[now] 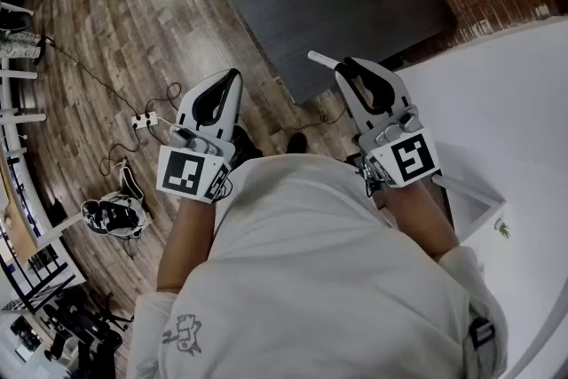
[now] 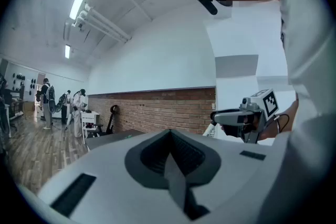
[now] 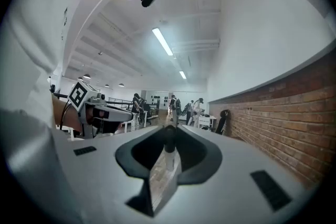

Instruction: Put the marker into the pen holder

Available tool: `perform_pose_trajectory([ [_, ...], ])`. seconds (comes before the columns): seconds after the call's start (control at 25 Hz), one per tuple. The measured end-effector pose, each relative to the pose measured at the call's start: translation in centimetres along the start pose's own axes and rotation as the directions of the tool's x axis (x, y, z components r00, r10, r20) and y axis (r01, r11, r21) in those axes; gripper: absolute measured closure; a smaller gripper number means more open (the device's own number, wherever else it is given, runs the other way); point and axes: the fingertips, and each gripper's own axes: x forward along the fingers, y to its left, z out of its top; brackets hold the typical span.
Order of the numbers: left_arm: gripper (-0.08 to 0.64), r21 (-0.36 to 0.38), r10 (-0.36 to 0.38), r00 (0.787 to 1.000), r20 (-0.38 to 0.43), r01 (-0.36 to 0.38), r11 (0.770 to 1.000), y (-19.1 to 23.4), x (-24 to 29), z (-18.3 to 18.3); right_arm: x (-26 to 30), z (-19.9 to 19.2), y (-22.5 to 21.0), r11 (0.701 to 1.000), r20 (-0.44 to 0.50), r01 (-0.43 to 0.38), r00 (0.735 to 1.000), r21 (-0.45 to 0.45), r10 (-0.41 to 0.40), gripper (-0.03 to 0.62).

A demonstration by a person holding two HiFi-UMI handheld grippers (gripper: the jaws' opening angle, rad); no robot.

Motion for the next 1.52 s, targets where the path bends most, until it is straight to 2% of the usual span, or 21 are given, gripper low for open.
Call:
perform_pose_trajectory([
  [0.44, 0.549, -0.014, 0.001, 1.0, 0.008, -0.001, 1.0, 1.5, -0.7, -0.4, 1.6, 0.1, 0.9, 1.0, 0.001, -0.003, 1.0, -0.015, 0.003, 0.515],
  [0.8, 0.549, -0.015, -0.025, 0.999, 0.027, 0.025, 1.0, 5.7, -2.0, -0.1, 5.5, 0.6, 3.0, 1.0, -0.006, 0.011, 1.0, -0.018, -0.011, 0.514],
  [1.28, 0.549, 0.028, -0.163, 0.986, 0.027, 0.162, 0.986, 14.3, -4.4, 1.1, 13.8, 2.2, 7.9, 0.992, -0.006, 0.129, 0.992, -0.004, -0.129, 0.514],
  [1.52, 0.549, 0.012, -0.2, 0.98, 0.019, 0.2, 0.98, 16.8, -5.0, 0.6, 15.5, 2.1, 9.4, 0.985, -0.021, 0.174, 0.984, -0.004, -0.174, 0.512],
])
